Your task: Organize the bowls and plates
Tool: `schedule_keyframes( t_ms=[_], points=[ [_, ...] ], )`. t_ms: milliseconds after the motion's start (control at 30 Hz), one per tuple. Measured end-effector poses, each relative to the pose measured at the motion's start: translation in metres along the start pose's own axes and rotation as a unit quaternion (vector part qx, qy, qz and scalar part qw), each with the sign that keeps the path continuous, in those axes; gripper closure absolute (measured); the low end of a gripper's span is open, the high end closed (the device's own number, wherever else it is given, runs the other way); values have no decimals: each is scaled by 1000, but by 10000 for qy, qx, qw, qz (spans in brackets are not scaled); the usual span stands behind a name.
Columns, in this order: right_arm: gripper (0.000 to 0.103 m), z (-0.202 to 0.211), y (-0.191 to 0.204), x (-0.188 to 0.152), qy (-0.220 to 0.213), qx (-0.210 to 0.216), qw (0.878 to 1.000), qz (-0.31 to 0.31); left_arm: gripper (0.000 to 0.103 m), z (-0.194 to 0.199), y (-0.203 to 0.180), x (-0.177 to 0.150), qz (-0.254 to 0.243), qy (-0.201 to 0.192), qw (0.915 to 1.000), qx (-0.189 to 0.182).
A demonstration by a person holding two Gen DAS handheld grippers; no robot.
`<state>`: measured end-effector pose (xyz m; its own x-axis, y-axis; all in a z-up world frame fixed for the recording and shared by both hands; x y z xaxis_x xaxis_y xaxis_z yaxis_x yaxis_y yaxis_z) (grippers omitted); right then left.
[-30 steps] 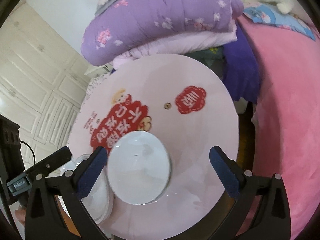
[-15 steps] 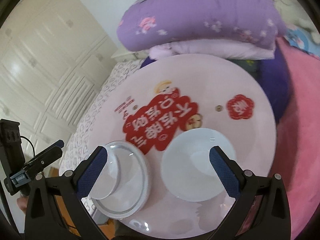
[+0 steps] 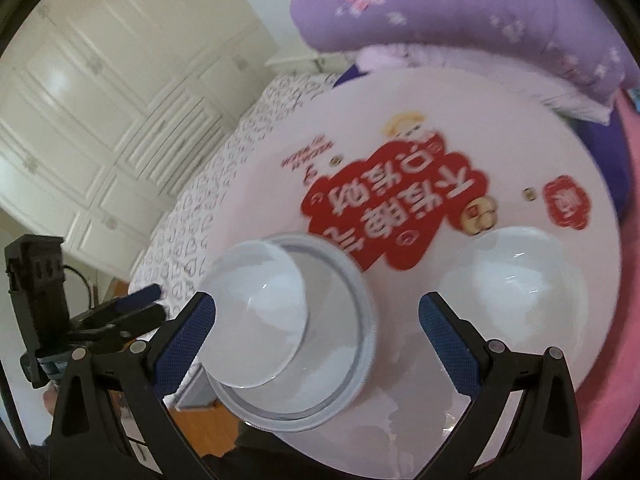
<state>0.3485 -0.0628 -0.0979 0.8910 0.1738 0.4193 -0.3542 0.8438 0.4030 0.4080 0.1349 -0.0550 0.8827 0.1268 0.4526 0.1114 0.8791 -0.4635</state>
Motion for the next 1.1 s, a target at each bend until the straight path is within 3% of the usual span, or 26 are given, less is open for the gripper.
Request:
schedule_keyframes(
  t_ms=[33,133,400,467,567,600,700,1100],
  points=[
    [8,-6,2,-2,74,5,10000,41,56,-5,1,-2,40,100,9999,4],
    [22,-21,5,-7,292,27,9995,72,65,-16,4,0,193,263,9994,-64],
    [51,-49,2,-12,610,62,9981,-3,67,-36,13,11,494,376,9980,-103],
    [60,-55,2,-12,656,84,9978,2,70,-43,15,13,501,392,9980,-55],
    [80,-61,3,-13,699,45,9975,23,84,-53,16,11,524,459,9976,-46],
    [81,-62,3,-14,701,64,9975,18,89,-56,14,10,531,477,9974,-45],
    [91,-62,5,-14,640,83,9979,92,90,-61,16,11,593,459,9972,-64],
    [91,-39,5,-9,353,-62,9992,158,92,-58,-3,14,422,288,9987,50]
  ],
)
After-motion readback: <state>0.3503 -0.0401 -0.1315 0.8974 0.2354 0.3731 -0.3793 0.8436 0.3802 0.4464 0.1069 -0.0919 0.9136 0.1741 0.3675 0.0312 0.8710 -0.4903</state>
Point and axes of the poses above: each gripper's, at about its wrist camera, not at the fingertips, and z roughly against the way its jaws point, y to its left, x to its top, the point moved 4 cm from there along -z, roughly the way its jaws point, and after that the axes turned 5 degrees about -x, right-handed, at the moved point
